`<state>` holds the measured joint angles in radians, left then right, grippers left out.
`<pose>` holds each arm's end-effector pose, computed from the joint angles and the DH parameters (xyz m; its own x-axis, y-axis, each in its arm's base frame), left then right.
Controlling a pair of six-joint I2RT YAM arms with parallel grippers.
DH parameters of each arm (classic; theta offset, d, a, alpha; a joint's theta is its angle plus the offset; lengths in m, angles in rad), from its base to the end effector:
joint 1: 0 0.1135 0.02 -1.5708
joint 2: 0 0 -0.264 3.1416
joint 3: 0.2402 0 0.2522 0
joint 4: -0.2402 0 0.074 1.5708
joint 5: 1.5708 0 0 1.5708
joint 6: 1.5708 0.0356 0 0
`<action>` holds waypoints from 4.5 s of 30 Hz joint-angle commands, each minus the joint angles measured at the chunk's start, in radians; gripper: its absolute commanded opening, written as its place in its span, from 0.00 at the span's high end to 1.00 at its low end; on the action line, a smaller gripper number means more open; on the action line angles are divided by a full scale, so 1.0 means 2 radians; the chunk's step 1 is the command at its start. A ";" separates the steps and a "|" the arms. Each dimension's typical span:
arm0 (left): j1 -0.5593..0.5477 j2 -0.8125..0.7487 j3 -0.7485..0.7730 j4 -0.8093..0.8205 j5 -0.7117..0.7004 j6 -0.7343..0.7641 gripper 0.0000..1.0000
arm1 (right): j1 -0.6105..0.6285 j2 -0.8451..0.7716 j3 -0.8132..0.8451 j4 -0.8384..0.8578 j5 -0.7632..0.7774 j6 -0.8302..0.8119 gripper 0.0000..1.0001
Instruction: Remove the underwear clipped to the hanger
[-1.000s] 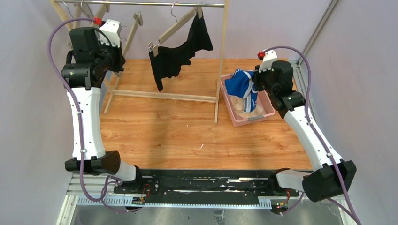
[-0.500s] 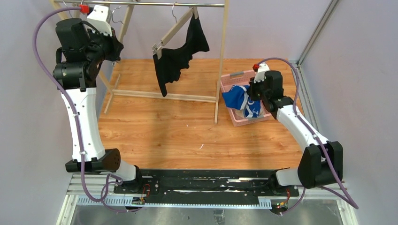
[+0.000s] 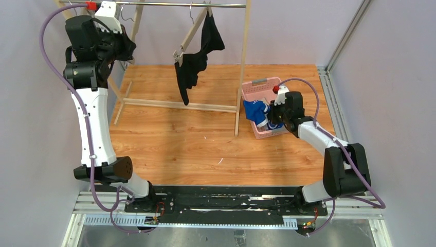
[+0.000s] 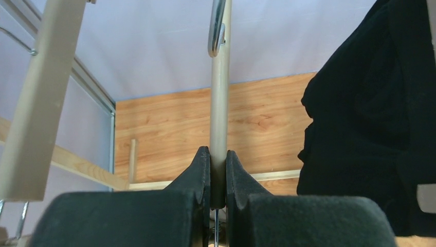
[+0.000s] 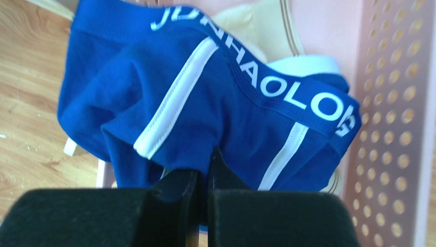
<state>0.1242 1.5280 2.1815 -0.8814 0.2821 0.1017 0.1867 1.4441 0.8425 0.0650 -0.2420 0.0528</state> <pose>0.2712 0.0239 0.5494 -0.2078 0.0723 -0.9755 0.1721 0.9844 0.0363 0.3088 0.0670 0.2307 -0.5218 -0.0464 -0.8518 -0.3555 0.9195 0.1677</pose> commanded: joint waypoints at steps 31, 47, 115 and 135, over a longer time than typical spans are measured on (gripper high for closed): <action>0.006 0.052 0.021 0.062 -0.007 -0.027 1.00 | -0.006 -0.033 -0.059 0.044 -0.019 0.013 1.00; 0.007 0.032 -0.022 0.106 -0.053 -0.037 0.64 | -0.006 -0.010 -0.039 0.037 -0.014 0.008 0.84; -0.243 -0.103 -0.098 0.055 -0.063 -0.015 0.18 | 0.074 0.074 0.118 -0.119 0.033 -0.028 0.97; -0.245 -0.122 -0.119 0.055 -0.099 -0.009 0.18 | 0.013 0.072 0.111 -0.091 0.015 -0.010 0.96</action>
<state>-0.3576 1.3136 1.9522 -0.7750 0.1066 0.0689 0.2371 1.5269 1.0527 -0.1200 -0.2089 0.0235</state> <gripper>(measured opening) 0.826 0.044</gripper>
